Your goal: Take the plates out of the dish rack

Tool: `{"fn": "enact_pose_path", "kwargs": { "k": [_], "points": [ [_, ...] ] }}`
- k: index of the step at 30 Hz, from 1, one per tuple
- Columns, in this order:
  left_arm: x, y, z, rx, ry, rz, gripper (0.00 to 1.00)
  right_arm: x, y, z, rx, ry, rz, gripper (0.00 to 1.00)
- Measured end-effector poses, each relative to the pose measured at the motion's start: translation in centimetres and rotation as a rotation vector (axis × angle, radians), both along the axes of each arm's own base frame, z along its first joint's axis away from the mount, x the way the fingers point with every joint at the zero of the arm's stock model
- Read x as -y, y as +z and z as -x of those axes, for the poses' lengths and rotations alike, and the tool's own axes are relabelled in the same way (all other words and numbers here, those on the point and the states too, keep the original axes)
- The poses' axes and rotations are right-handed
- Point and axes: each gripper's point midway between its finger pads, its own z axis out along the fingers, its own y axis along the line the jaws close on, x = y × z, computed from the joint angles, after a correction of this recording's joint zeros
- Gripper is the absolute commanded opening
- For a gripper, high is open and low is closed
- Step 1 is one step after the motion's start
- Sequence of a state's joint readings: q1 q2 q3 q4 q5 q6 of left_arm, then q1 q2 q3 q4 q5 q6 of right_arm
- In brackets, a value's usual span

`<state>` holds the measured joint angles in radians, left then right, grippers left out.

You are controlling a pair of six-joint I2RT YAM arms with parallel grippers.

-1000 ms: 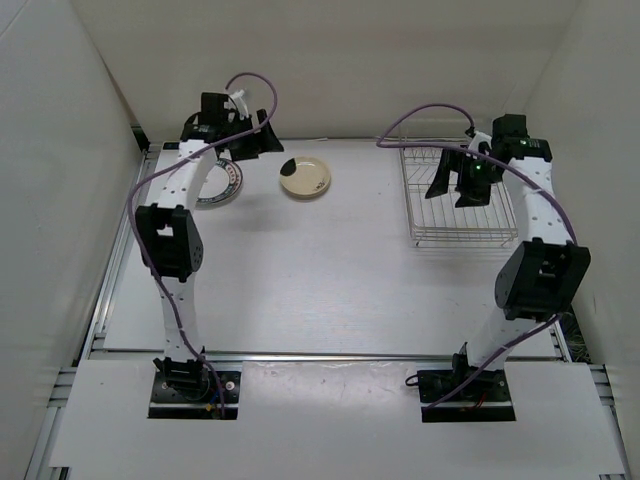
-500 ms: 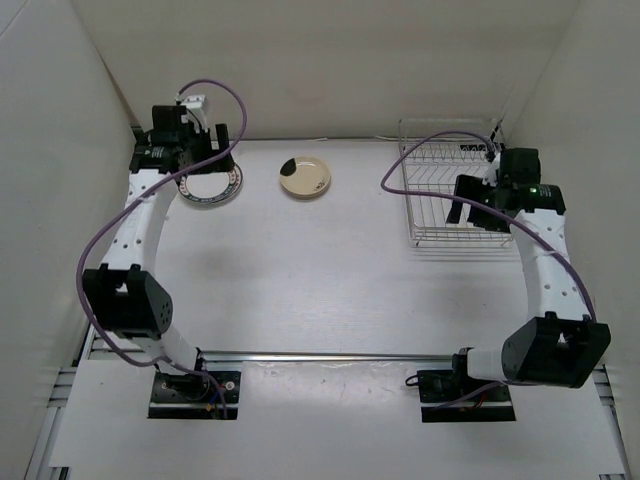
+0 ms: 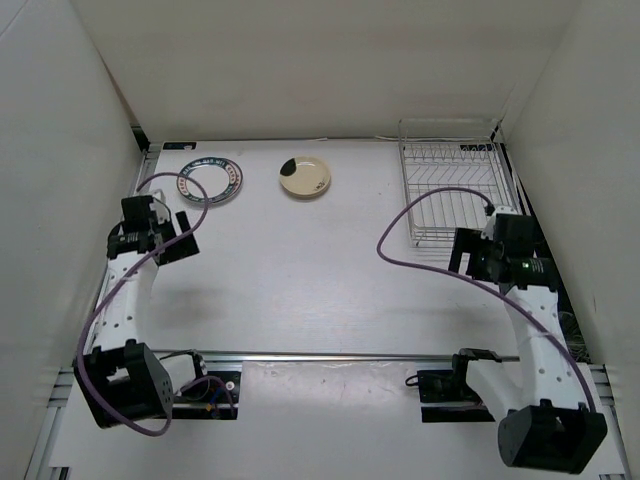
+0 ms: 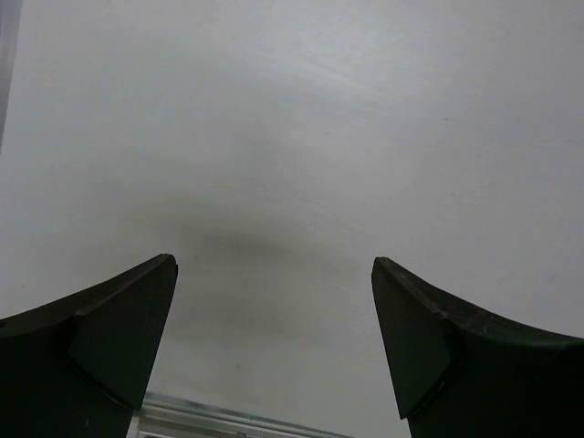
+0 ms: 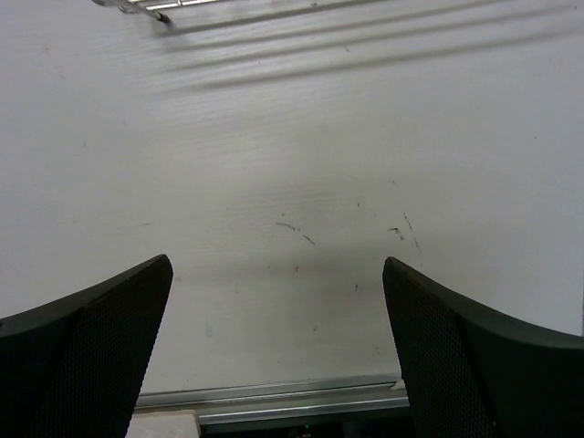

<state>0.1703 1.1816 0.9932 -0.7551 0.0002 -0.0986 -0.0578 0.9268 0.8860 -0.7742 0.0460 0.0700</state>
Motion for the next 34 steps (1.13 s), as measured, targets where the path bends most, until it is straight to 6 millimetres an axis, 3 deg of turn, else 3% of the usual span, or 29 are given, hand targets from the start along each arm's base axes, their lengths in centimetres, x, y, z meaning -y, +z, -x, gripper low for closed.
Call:
{"fn": "enact_pose_path", "kwargs": {
  "k": [4,10,21,34],
  "points": [
    [-1.4,-2.0,3.0,-0.030,0.087,0.021,0.99,0.2,-1.5,1.6,0.001,-0.008,0.016,0.99],
    [-2.6,-1.6,4.4,0.018,0.152,0.024,0.99,0.4,-2.5,2.0,0.019,0.002,0.035,0.99],
    [-3.7,-1.2,4.9,0.046,0.199,0.031,0.99,0.2,-2.6,1.5,0.063,0.012,0.027,0.99],
    [-3.5,-1.2,4.8,0.049,0.191,0.043,0.99,0.1,-2.0,1.6,0.093,0.007,0.019,0.99]
  ]
}}
